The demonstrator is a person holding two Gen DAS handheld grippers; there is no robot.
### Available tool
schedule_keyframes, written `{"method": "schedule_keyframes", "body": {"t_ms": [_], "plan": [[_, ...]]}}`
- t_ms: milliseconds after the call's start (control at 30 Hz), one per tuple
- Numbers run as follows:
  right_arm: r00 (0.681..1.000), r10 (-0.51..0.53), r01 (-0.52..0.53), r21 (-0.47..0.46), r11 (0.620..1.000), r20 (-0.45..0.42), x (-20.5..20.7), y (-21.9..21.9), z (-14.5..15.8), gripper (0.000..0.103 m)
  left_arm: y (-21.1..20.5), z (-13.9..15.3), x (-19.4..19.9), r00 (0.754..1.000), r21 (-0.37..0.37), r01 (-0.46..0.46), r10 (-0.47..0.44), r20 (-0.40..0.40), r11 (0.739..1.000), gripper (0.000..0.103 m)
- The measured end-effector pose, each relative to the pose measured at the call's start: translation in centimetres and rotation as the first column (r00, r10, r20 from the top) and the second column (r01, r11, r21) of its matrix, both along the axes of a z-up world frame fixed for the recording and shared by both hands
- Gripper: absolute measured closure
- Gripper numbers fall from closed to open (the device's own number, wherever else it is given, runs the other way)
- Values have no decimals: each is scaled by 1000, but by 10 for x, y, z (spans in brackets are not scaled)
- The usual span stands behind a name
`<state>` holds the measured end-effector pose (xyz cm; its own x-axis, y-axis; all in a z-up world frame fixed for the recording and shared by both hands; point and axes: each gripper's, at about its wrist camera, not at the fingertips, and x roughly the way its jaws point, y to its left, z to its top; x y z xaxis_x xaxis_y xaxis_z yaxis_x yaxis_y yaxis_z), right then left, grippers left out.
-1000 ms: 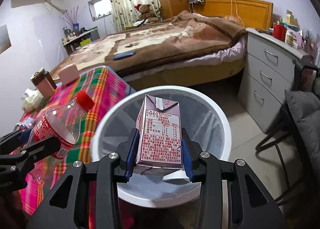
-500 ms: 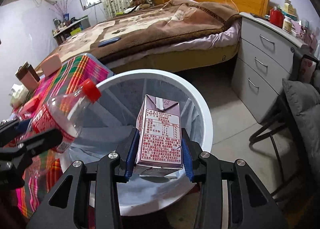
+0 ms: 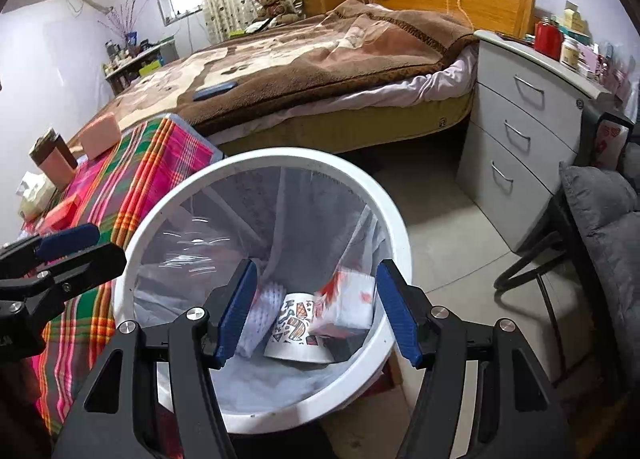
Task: Collect trash
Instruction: 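Carry the carton and bottle over the white bin and open both tools, then move both open tools back over the table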
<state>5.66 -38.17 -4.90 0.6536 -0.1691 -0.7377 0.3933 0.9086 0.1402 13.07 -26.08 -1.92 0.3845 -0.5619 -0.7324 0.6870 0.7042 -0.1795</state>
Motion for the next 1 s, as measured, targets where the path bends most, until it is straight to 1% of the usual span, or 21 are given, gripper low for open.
{"method": "schedule_keyframes", "body": {"t_ms": [133,367,467,567,767,867,1000], "plan": [[1000,-8,8,-5,1000,23,-1,4,8,39,13,4,-1,1000,-11,-9,9,1,1000,28],[997,-3,4,-22,1000,74,-4,21,23,39,45,11,-2,998,-27,-65,66,15,997,28],[995,-1,3,-25,1000,99,-6,26,27,39,61,14,-2,995,-45,-91,92,24,995,28],[993,12,-9,-29,1000,119,-5,34,30,39,78,18,-4,990,-50,-127,130,59,991,28],[990,43,-37,-46,998,132,-2,56,32,39,114,20,-8,975,-62,-195,201,95,979,28],[987,78,-73,-45,996,142,2,70,32,39,132,21,-8,968,-68,-224,230,102,972,28],[979,128,-123,-40,992,157,8,89,33,39,161,26,-10,954,-95,-266,276,117,959,28]]}}
